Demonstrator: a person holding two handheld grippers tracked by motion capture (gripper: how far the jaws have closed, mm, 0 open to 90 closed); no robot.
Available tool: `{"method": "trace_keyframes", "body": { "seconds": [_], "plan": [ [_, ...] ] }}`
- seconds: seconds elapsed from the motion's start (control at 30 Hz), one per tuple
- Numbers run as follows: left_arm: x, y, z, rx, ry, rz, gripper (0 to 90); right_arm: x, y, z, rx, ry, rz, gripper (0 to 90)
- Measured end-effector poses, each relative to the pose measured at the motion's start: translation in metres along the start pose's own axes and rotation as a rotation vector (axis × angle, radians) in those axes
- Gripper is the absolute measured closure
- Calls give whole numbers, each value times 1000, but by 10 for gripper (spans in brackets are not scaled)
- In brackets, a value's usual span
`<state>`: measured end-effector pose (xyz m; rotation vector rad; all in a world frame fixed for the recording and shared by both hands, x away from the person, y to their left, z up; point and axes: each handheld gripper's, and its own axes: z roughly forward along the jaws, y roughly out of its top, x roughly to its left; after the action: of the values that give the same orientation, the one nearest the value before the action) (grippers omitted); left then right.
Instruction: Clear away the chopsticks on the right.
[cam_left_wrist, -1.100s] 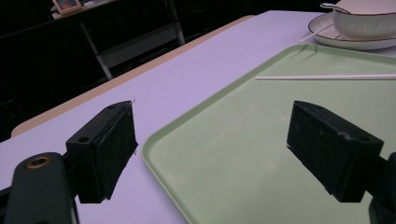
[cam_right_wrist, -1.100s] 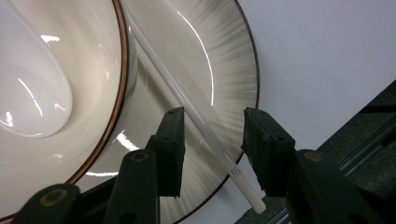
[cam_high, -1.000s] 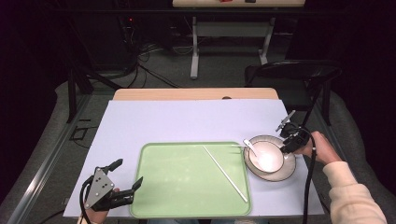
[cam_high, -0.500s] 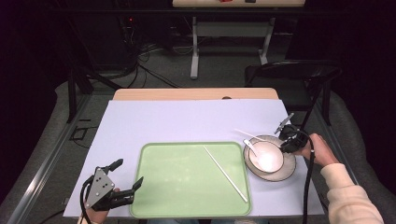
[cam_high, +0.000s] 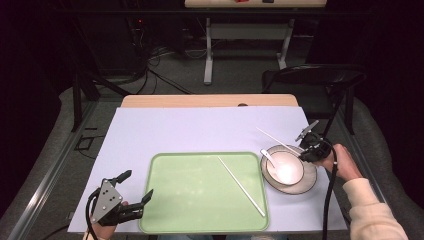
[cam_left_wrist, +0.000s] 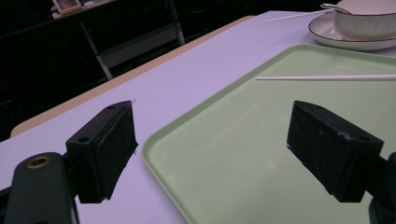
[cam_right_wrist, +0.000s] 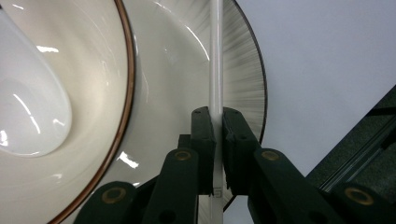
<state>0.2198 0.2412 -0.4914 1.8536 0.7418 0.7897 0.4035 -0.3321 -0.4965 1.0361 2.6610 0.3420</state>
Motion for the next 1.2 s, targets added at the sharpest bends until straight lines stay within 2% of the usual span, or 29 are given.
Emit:
{"method": "trace_keyframes", "body": {
  "seconds": [0.07, 0.27, 0.37, 0.47, 0.73, 0.9, 1.13, 1.17, 1.2],
  "plan": [
    [0, 0, 0, 0, 0, -1, 157, 2, 2, -8, -14, -22, 29, 842],
    [0, 0, 0, 1, 0, 0, 157, 4, 9, -27, -44, -58, 66, 841],
    [0, 0, 0, 0, 0, 2, 157, 10, 14, -42, -62, -86, 98, 841],
    [0, 0, -1, -1, 0, 2, 157, 12, 16, -50, -70, -96, 117, 841],
    [-1, 0, -1, 0, 2, 1, 156, 31, 24, -76, -102, -110, 175, 841],
    [-1, 0, 0, 2, 3, 1, 157, 42, 27, -86, -115, -119, 189, 840],
    [-1, 0, -1, 1, 1, -1, 157, 70, 33, -95, -123, -105, 183, 840],
    [-1, 0, -1, 3, 4, 1, 157, 70, 33, -95, -123, -105, 183, 840],
    [-1, 0, -1, 1, 3, -1, 157, 77, 35, -94, -115, -105, 180, 839]
  ]
}}
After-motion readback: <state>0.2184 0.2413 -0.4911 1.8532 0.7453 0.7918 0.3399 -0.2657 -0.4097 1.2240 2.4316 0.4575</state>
